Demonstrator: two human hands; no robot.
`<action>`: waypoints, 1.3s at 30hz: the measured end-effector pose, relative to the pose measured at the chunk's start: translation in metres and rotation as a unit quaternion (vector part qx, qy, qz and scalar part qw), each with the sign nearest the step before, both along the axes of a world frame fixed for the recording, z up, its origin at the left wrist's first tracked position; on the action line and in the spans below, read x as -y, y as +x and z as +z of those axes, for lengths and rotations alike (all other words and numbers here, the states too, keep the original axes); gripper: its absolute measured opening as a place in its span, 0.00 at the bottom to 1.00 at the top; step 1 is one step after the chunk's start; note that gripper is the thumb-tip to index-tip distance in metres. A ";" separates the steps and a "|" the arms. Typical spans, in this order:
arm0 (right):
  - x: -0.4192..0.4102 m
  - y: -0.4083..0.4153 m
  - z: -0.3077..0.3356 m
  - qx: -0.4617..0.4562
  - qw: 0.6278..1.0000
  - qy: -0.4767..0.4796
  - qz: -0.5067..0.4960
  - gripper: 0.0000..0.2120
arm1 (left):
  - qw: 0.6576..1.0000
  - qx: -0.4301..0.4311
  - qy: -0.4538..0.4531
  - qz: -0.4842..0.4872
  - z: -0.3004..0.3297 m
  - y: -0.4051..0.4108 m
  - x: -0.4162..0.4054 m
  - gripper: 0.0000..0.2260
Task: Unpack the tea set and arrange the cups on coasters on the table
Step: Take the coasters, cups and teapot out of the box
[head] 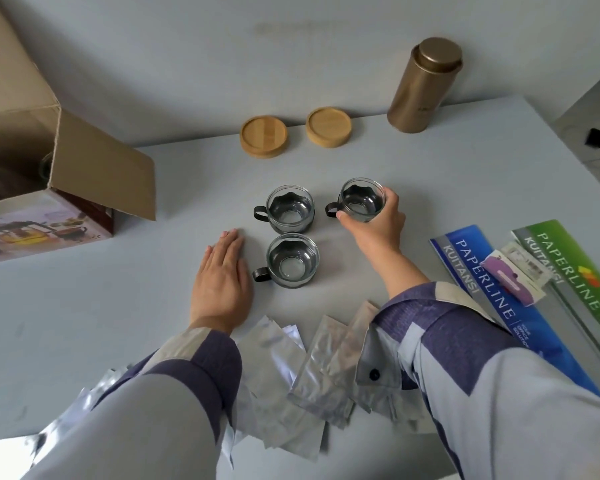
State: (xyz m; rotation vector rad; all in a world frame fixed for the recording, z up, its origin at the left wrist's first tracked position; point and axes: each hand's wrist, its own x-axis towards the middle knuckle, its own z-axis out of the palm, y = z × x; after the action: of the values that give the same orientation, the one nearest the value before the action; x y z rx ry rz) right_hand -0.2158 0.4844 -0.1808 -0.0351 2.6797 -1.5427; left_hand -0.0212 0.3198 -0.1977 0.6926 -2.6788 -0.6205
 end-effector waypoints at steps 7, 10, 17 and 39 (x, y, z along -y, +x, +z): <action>-0.008 0.003 0.012 0.066 0.997 0.022 0.022 0.52 | 1.000 -0.005 0.003 -0.002 -0.001 0.000 0.001 0.18; -0.015 0.010 0.022 0.099 0.994 0.013 0.032 0.55 | 1.000 -0.002 0.006 0.001 -0.001 0.000 0.001 0.18; -0.004 0.029 0.077 0.060 0.989 0.130 0.035 0.41 | 0.999 0.032 0.018 -0.030 0.009 0.005 0.006 0.20; 0.315 0.188 0.134 -0.104 0.920 0.083 0.369 0.17 | 0.991 0.071 0.013 0.115 0.015 0.186 0.182 0.21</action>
State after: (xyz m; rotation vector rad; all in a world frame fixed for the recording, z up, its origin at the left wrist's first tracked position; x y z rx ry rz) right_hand -0.0273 0.1691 -0.0468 -1.1119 2.4477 -1.1019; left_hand 0.1644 0.1378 -0.1831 1.0723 -2.6656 -0.5632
